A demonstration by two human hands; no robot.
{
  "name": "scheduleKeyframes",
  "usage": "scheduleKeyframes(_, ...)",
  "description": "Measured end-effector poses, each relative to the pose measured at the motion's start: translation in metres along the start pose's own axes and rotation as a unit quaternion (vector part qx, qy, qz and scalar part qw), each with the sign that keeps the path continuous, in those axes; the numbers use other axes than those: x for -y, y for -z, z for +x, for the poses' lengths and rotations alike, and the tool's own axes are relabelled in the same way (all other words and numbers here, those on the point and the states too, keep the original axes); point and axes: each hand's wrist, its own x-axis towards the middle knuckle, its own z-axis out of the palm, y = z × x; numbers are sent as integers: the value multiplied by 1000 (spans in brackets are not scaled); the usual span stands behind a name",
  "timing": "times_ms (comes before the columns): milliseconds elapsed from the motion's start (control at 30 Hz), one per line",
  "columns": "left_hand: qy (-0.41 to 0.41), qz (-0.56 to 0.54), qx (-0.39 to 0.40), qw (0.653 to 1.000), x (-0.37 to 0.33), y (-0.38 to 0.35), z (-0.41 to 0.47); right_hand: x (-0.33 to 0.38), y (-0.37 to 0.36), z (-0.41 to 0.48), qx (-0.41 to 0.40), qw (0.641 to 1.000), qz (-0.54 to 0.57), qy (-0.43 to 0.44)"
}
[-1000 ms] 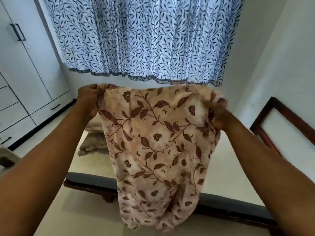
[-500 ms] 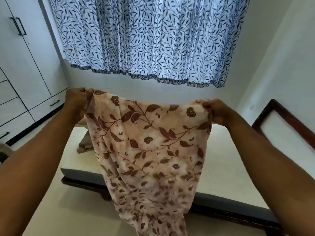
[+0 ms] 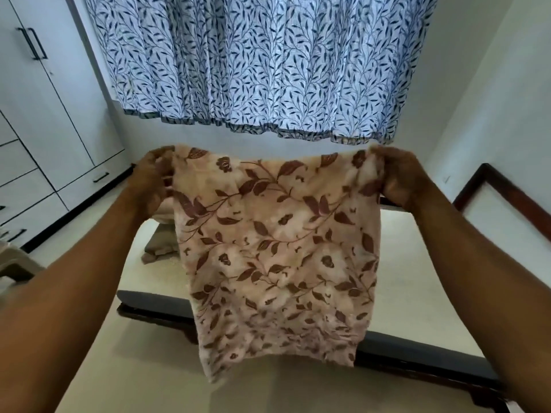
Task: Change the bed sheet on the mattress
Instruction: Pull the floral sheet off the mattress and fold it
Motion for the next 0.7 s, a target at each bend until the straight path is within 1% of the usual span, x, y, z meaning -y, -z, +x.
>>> scheduleKeyframes(33,37,44,61,996,3,-2,-4,6,0,3,14,999,15,40)
scheduleKeyframes(67,82,94,116,985,7,-6,-9,9,-2,5,23,998,3,57)
scheduleKeyframes(100,119,130,151,973,13,-8,-11,10,-1,8,31,998,-21,58)
scheduleKeyframes(133,133,139,159,968,17,-11,-11,10,2,11,26,997,-53,55)
scheduleKeyframes(167,124,117,139,976,19,-13,-10,10,5,14,9,996,-72,55)
scheduleKeyframes(200,102,70,96,988,18,-15,-7,11,6,14,-16,994,-85,59)
scheduleKeyframes(233,76,0,43,996,16,-16,-2,12,6,14,-47,993,-86,61)
scheduleKeyframes(267,54,-62,-2,997,10,-17,2,12,5,13,-76,992,-82,53)
scheduleKeyframes(300,34,-95,-34,994,5,-15,7,9,6,14,-102,991,-81,33)
scheduleKeyframes(367,5,-52,-66,996,-6,-13,11,1,4,13,-138,981,-135,-17)
scheduleKeyframes(400,-6,-26,-75,997,-10,-11,13,-3,7,16,-129,973,-185,-45)
scheduleKeyframes(467,-11,0,-89,996,-15,-8,16,-6,12,17,-80,943,-301,-119)
scheduleKeyframes(500,-13,11,-94,995,-19,-7,14,-2,16,16,-62,929,-336,-143)
scheduleKeyframes(533,-17,21,-95,995,-21,-6,13,4,19,16,-53,932,-331,-134)
scheduleKeyframes(567,-23,27,-93,995,-24,-7,11,11,23,16,-49,950,-292,-95)
scheduleKeyframes(633,-35,21,-86,995,-30,-11,6,23,23,13,-69,989,-130,29)
scheduleKeyframes(667,-44,18,-80,996,-34,-15,4,26,22,11,-68,994,-35,72)
scheduleKeyframes(700,-52,18,-73,996,-38,-18,2,25,23,12,-44,993,43,102)
